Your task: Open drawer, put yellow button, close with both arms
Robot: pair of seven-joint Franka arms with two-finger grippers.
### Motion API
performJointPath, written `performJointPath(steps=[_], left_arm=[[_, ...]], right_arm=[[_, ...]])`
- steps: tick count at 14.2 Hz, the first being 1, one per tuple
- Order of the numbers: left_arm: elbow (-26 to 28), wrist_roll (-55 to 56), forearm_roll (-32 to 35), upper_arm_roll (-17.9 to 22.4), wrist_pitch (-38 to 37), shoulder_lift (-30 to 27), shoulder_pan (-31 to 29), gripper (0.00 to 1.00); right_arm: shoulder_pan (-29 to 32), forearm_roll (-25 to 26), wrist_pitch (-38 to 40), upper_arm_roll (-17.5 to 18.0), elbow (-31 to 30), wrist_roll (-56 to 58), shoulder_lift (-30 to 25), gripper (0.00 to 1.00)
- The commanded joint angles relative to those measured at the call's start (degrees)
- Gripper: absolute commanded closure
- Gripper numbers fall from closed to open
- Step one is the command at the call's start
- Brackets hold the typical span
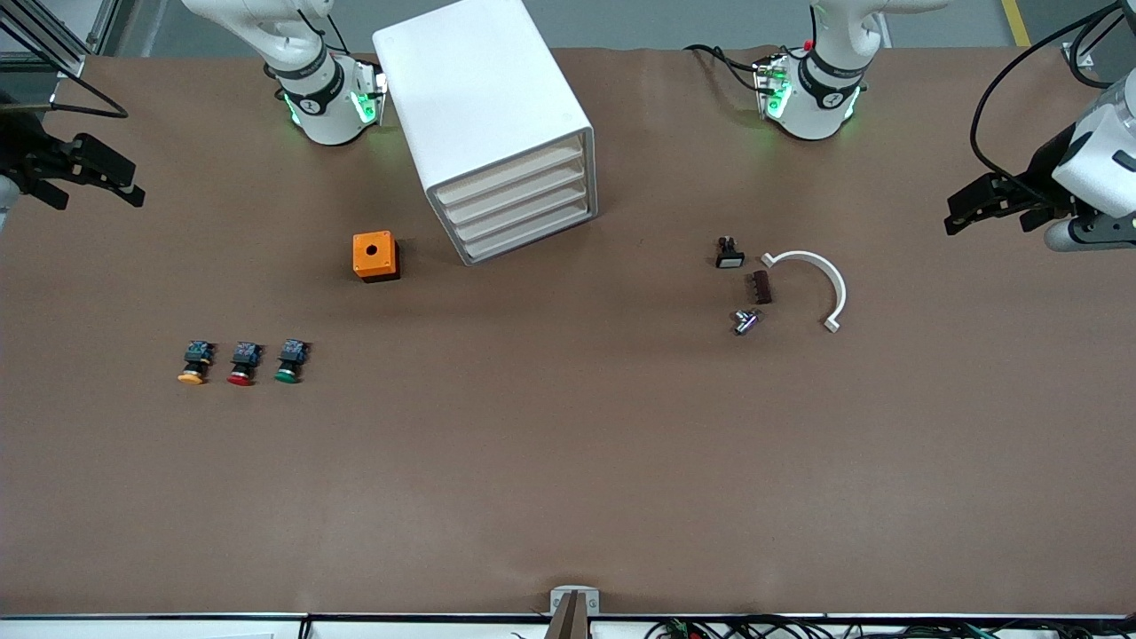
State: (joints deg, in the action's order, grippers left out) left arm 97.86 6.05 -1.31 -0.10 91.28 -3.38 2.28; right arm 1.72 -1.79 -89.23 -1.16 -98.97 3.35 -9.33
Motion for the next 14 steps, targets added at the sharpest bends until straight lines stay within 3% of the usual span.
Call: performJointPath(steps=[1,7,14], left_arm=[[-1.6,3.9,-0.5,-0.3,-0.4,4.8,0.3,0.0],[-1.5,17.3,-1.3,-2.0,2.3,14.7,3.1,0.0],[-3.5,42.2,-2.5,-2.1,2.8,21.4,12.7,0.0]], right_arm=[[0.1,0.8,-0.2,0.3,-1.6,0.3,-1.7,0.0],[0.2,0.8,-0.2,0.3,-1.6,0.3,-1.7,0.0],[0.4,0.9,-0.7,0.2,-1.5,0.3,-1.7,0.0]])
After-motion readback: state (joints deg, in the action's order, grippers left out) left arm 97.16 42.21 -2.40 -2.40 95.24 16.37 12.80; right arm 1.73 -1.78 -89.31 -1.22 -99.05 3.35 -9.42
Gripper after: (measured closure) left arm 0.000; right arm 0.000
